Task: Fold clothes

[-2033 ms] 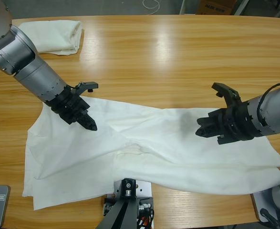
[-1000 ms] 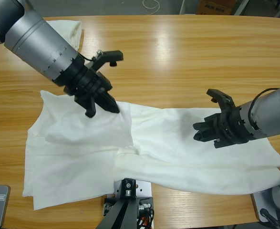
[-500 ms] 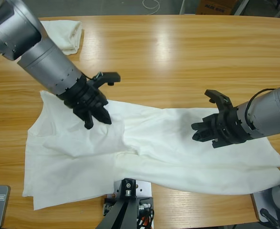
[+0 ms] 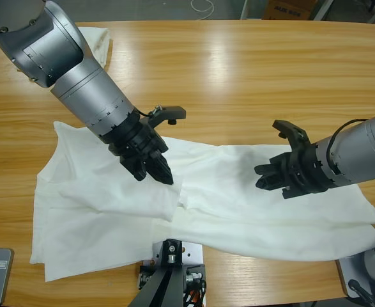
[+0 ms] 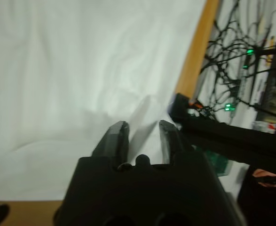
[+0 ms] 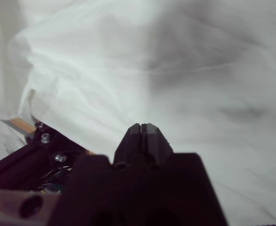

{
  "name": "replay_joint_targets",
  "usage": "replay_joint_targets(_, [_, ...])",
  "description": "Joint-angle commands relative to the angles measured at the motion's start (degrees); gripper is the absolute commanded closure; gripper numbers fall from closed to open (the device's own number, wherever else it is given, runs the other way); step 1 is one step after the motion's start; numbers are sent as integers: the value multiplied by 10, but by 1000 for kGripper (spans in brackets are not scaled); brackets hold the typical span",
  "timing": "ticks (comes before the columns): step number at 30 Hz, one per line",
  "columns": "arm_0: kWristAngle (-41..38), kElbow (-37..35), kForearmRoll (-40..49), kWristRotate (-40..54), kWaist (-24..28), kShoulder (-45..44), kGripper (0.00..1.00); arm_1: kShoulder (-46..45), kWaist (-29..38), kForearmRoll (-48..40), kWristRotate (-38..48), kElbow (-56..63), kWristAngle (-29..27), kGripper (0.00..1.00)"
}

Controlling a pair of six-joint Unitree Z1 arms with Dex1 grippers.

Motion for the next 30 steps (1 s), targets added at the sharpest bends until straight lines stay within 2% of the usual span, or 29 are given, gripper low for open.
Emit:
replay_joint_targets(1, [62,48,-23,-49,87,-29,4,24,22,-14,16,13,9,1000])
replay_joint_targets(5, [140,99,-67,-141,172,-81,11,25,24,-15,18,13,10,1000])
replay_joint_targets(6, [140,109,-75,-154,179,-81,46,26,25,-15,18,13,9,1000])
replay_joint_targets(7, [137,114,-75,-156,180,-74,102,27,25,-17,18,13,9,1000])
replay_joint_targets(10, [129,145,-100,-163,169,-52,132,27,25,-18,18,13,10,1000])
replay_joint_targets(13, [121,181,-149,-176,165,-34,133,27,25,-18,18,14,11,1000])
replay_joint_targets(25, [92,180,-190,-176,140,5,139,36,25,-21,18,15,11,1000])
replay_joint_targets(28, [95,190,-189,-176,138,9,262,38,25,-21,18,15,11,1000])
replay_joint_targets(30, [99,197,-189,-175,137,10,266,39,25,-22,18,15,11,1000])
